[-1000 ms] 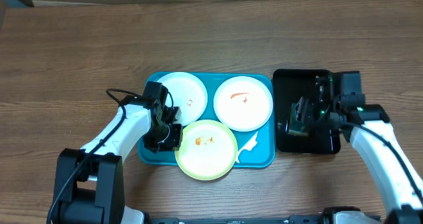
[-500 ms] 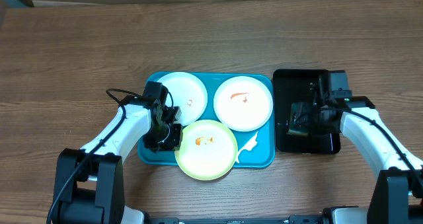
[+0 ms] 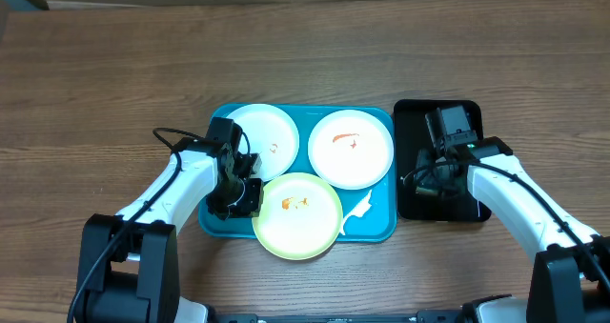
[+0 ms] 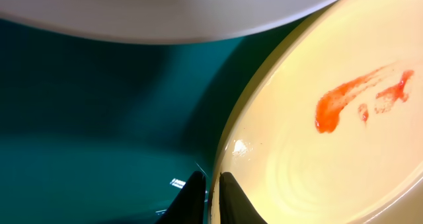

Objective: Clean dirty plates on tray and stack at the side
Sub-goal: 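Lower right gripper into the black tray over the green sponge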

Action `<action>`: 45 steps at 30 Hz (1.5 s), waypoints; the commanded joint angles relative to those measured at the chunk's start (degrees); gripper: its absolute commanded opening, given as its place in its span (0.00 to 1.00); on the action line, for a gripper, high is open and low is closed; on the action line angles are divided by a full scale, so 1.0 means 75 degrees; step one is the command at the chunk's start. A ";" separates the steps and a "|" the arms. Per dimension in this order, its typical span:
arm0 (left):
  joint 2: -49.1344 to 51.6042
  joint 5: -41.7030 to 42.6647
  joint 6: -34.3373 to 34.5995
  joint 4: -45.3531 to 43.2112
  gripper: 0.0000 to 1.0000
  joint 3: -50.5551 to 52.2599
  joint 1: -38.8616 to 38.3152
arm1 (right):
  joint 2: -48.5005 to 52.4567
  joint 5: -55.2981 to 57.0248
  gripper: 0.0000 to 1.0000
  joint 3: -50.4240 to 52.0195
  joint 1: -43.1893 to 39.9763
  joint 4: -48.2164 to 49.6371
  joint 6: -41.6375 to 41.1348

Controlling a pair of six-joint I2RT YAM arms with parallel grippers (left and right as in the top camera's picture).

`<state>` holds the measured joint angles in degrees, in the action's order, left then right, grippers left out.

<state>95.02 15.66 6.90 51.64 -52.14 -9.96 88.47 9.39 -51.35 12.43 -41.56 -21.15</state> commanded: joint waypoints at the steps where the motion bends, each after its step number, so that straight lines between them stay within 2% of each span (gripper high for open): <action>1: 0.0044 0.0090 -0.0061 -0.0012 0.11 -0.0070 -0.0032 | 0.0044 -0.0149 0.58 -0.0189 0.0020 0.0087 -0.0192; 18: 0.0044 0.0090 -0.0058 -0.0009 0.12 -0.0070 -0.0032 | 0.0854 -0.0268 0.59 0.0035 0.0020 0.0423 -0.0221; 20: 0.0044 0.0090 -0.0058 -0.0009 0.12 -0.0070 -0.0032 | 0.1000 -0.0329 0.57 0.0035 0.0020 0.0428 -0.0221; 23: 0.0044 0.0090 -0.0058 -0.0009 0.12 -0.0070 -0.0032 | 0.1023 -0.0350 0.47 0.0032 0.0020 0.0423 -0.0221; 25: 0.0044 0.0090 -0.0058 -0.0006 0.12 -0.0070 -0.0032 | 0.0968 -0.0344 0.45 0.0029 0.0020 0.0423 -0.0219; 27: 0.0044 0.0090 -0.0058 -0.0006 0.12 -0.0070 -0.0032 | 0.0895 -0.0344 0.47 0.0015 -0.0003 0.0414 -0.0221; 30: 0.0044 0.0090 -0.0061 -0.0009 0.12 -0.0070 -0.0032 | 0.0816 -0.0341 0.61 -0.0111 -0.0041 0.0353 -0.0219; 32: 0.0044 0.0087 -0.0058 -0.0009 0.13 -0.0070 -0.0032 | 0.0804 -0.0338 0.66 -0.0254 -0.0047 0.0283 -0.0216; 36: 0.0041 0.0090 -0.0058 -0.0006 0.13 -0.0070 -0.0032 | 0.0804 -0.0347 0.65 -0.0458 -0.0044 0.0125 -0.0219; 40: 0.0044 0.0090 -0.0058 -0.0009 0.13 -0.0070 -0.0032 | 0.0804 -0.0347 0.60 -0.0525 -0.0044 -0.0026 -0.0224; 45: 0.0044 0.0085 -0.0061 -0.0009 0.14 -0.0070 -0.0032 | 0.0804 -0.0347 0.60 -0.0612 -0.0154 -0.0169 -0.0224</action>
<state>95.02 15.66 6.90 51.64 -52.14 -9.96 95.74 6.79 -53.91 12.10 -42.94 -22.46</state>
